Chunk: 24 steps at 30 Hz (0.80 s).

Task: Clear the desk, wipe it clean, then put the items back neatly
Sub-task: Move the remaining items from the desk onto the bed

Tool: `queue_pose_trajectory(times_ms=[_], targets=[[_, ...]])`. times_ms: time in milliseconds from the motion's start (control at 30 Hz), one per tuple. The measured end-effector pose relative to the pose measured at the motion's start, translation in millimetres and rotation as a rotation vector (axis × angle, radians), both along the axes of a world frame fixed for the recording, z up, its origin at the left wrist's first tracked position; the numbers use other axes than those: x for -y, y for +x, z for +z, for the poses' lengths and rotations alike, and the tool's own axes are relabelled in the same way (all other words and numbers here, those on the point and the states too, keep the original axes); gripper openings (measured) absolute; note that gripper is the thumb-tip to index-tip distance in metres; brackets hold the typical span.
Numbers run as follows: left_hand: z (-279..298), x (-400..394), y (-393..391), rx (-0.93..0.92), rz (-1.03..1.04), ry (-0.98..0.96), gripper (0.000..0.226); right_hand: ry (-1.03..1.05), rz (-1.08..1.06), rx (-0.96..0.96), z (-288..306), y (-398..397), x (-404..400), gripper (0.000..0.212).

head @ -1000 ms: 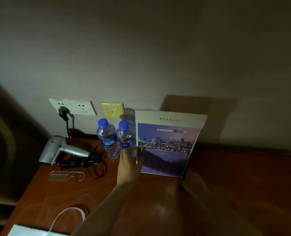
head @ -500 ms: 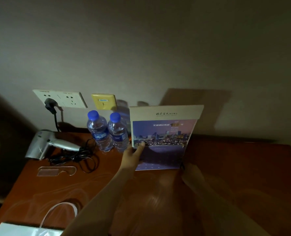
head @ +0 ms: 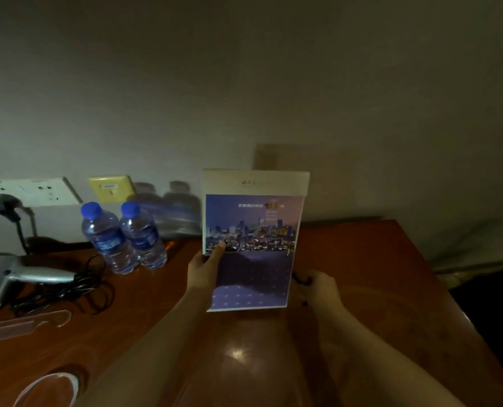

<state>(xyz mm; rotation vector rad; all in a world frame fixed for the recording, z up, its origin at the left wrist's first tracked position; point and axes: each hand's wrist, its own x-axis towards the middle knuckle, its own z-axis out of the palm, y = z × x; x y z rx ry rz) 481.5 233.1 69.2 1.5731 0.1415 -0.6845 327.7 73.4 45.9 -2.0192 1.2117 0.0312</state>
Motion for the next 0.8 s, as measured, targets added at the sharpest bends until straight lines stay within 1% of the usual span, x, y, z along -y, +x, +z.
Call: queue_pose_trajectory(times_ms=[67,167,200,267,333,433,567,667,733,800], targets=[[13,13,-21,-0.023,-0.045,-0.025,0.032,-0.026,-0.044,0.022,15,-29,8,0.009],[33,36,-59,-0.079,-0.135,-0.034,0.036,-0.047,-0.13,0.07,41,-86,22,0.022],[41,45,-76,-0.11,-0.162,-0.041,0.037,-0.06,-0.167,0.092,49,-110,27,0.023],[54,66,-117,-0.155,-0.216,-0.098,0.033,-0.096,-0.264,0.112,63,-164,33,0.024],[68,85,-169,-0.178,-0.278,-0.128,0.028,-0.136,-0.384,0.122,74,-224,37,0.021],[79,109,-248,-0.186,-0.416,-0.158,0.029,-0.173,-0.578,0.153,87,-323,36,0.024],[83,138,-361,-0.204,-0.637,-0.152,0.031,-0.195,-0.753,0.188,97,-460,23,0.028],[84,157,-455,-0.215,-0.824,-0.1,0.04,-0.222,-0.906,0.211,104,-565,1,0.024],[85,167,-517,-0.22,-0.934,-0.088,0.04,-0.237,-1.051,0.217,107,-633,-18,0.021],[85,176,-579,-0.228,-1.031,-0.058,0.048,-0.244,-1.198,0.217,109,-695,-40,0.025]])
